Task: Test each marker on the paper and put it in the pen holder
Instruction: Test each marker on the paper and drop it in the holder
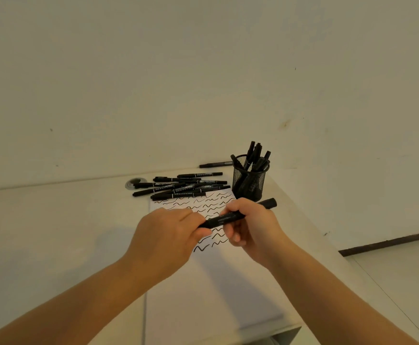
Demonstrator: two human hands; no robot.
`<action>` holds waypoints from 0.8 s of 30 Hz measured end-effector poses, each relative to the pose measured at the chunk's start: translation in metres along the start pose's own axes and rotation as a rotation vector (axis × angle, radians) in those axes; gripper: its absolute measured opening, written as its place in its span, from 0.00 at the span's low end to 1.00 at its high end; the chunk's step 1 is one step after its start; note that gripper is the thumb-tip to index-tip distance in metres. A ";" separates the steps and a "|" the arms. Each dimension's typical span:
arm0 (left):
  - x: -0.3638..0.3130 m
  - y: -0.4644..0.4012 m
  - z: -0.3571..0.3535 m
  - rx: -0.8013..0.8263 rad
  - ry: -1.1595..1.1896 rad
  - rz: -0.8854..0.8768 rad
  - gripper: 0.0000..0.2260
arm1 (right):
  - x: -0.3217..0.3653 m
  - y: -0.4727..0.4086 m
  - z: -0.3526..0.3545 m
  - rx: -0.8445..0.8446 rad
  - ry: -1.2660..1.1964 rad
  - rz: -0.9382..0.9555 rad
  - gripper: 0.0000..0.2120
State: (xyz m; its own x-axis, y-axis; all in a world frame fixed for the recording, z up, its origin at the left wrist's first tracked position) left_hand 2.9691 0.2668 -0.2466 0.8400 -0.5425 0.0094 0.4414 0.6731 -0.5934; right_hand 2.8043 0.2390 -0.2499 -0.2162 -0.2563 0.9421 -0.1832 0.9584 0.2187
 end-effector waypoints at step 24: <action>0.025 0.019 -0.073 0.206 0.530 0.488 0.12 | -0.043 -0.033 0.082 -0.464 0.406 0.324 0.07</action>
State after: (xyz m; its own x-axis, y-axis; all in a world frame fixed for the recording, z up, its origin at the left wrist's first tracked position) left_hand 2.9751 0.2295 -0.3157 0.7140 -0.2926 -0.6360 0.1512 0.9515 -0.2681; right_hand 2.7411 0.2080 -0.3180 0.2011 0.0318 0.9791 0.2781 0.9565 -0.0882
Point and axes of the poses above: each hand's wrist, its own y-axis away from the middle knuckle, its own z-axis out of the back of the hand, x = y × z, the point moved 1 cm from there along -y, towards the middle knuckle, and after that the axes turned 2 degrees about y, right-handed, at the moved point
